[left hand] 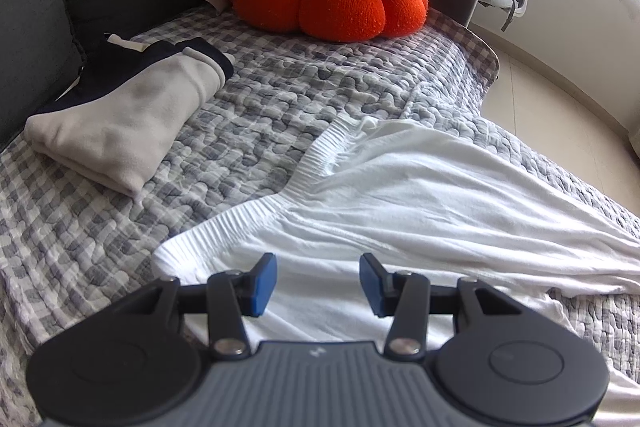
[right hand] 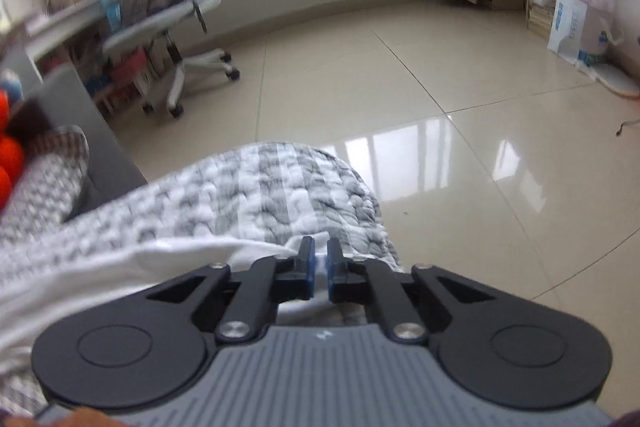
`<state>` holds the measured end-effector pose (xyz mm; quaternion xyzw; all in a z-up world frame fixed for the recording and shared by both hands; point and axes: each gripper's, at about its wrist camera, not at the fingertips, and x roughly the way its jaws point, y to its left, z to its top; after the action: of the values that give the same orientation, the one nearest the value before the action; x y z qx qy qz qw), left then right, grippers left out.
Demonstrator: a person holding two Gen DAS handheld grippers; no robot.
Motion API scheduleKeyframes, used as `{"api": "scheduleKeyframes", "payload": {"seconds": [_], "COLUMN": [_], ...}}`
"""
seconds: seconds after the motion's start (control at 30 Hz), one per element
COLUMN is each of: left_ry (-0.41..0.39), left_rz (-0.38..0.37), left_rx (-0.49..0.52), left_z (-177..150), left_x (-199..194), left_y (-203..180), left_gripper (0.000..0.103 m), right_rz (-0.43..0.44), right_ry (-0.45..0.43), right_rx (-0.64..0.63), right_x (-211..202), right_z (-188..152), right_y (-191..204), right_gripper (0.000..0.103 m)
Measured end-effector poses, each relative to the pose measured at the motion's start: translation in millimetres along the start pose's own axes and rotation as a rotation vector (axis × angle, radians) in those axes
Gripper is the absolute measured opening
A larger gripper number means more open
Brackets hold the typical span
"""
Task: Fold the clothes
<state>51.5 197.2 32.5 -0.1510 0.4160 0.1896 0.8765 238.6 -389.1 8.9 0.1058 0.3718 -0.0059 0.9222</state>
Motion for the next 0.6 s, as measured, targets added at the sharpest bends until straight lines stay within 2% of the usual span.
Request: {"api": "scheduleKeyframes", "payload": {"seconds": [0.4,0.43,0.53,0.6], "left_ry": [0.001,0.0,-0.002,-0.002], "left_rz": [-0.009,-0.01,-0.011,-0.012], "left_rx": [-0.003,-0.003,-0.006,-0.008], "left_z": [-0.1,-0.3,-0.6,-0.8], "left_x": [-0.3,-0.9,-2.2,-2.6], "left_y": [-0.4,-0.6,-0.4,0.2], "left_gripper": [0.047,0.047,0.047,0.047], "right_rz": [-0.012,-0.009,-0.007,-0.014], "right_ry": [-0.274,-0.274,-0.2,-0.158], "right_rx": [0.005,0.001,0.004,0.049], "right_x": [-48.9,-49.1,-33.0,-19.3], "right_z": [9.6,10.1,7.7,4.2], "right_y": [2.4,3.2,4.5,0.4], "right_gripper": [0.0,0.0,0.001,0.01]}}
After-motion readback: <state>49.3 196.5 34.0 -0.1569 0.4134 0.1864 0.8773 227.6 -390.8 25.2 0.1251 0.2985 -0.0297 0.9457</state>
